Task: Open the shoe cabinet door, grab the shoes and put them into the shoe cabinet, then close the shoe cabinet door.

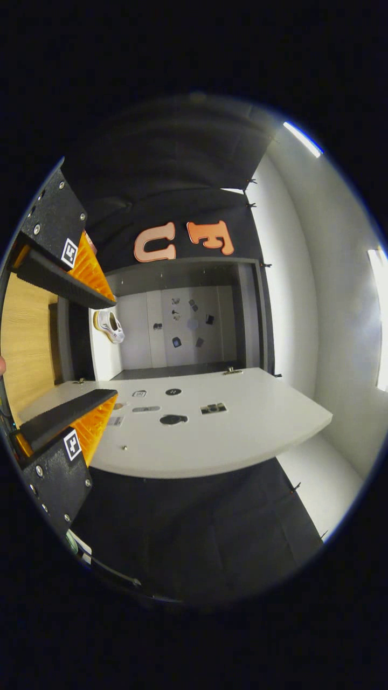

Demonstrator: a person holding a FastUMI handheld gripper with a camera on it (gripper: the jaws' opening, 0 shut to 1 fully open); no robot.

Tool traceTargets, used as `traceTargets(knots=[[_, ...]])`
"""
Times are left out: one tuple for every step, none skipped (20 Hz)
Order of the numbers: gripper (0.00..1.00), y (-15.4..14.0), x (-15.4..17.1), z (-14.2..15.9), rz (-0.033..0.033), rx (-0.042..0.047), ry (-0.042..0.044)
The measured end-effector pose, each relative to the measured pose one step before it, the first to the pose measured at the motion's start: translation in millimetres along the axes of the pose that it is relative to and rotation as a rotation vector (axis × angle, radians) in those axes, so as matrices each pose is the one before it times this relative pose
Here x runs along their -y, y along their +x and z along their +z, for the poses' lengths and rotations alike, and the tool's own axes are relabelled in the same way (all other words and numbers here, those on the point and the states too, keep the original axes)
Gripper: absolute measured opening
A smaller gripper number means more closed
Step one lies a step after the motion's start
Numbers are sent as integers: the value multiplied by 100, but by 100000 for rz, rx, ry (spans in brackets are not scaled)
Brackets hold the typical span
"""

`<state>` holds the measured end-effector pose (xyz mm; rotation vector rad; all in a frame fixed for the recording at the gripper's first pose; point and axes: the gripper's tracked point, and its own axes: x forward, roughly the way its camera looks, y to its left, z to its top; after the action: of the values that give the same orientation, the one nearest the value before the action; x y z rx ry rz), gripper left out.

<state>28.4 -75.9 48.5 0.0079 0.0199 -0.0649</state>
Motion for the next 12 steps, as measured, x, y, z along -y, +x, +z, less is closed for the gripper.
traceTargets(knots=[[93, -273, 1417, 86, -1992, 154, 121], [93, -237, 1534, -54, -1994, -137, -180], [93, -163, 1548, -65, -1877, -408, -316], [93, -195, 1557, -162, -1892, -341, -432], [93, 72, 1534, -142, -1777, -202, -336], [93, 104, 1480, -43, -1675, -15, -387], [93, 237, 1439, -175, -1165, -64, -164], [93, 230, 1357, -318, -930, -112, 52], [93, 330, 1318, -371, -670, -647, 75], [93, 489, 1220, -494, -729, -728, 257], [93, 728, 1008, -309, 40, -111, 707], [93, 585, 683, -77, 1005, 311, 1290]])
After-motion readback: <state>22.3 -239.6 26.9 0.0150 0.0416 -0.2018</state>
